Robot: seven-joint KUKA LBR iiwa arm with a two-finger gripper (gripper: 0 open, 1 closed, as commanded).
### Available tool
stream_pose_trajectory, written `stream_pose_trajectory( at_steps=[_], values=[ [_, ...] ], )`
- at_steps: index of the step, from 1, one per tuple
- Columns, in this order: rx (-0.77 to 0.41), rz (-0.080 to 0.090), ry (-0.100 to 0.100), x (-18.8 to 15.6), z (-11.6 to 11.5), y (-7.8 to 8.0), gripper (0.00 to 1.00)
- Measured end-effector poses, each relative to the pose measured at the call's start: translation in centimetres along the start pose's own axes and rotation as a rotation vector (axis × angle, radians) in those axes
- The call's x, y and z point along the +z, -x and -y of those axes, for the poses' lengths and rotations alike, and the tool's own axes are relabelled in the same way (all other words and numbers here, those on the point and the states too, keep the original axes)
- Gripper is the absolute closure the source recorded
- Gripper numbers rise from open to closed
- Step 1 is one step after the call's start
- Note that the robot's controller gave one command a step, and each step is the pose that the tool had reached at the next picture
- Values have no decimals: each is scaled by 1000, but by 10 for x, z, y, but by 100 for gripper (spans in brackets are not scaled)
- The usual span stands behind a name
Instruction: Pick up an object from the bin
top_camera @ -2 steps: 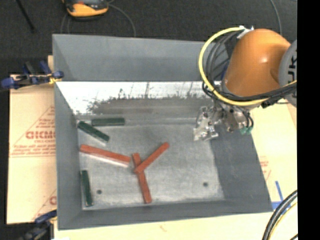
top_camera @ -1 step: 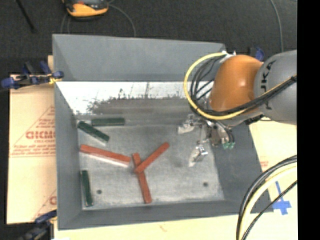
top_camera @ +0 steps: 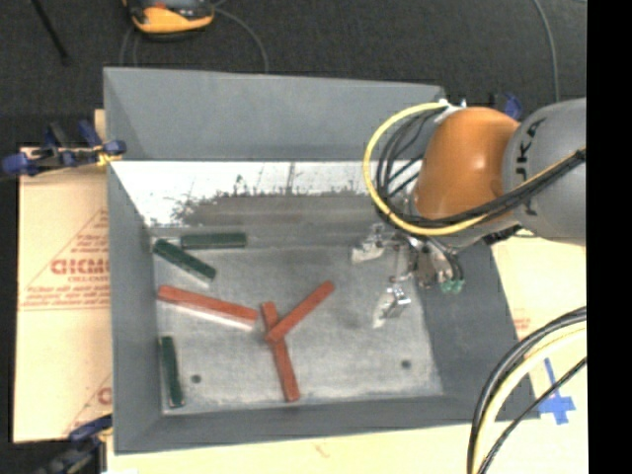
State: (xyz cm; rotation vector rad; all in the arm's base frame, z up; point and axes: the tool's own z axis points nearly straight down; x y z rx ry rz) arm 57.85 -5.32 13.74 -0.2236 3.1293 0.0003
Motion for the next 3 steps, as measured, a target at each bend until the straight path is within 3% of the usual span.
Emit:
stream_pose_trajectory(
  at_steps=[1,2,3],
  values=[
    [-302,-10,-5,56,-44,47,100],
    [-302,-8,-5,56,-44,48,100],
    [-284,1,-2,-82,-19,40,100]
  ],
)
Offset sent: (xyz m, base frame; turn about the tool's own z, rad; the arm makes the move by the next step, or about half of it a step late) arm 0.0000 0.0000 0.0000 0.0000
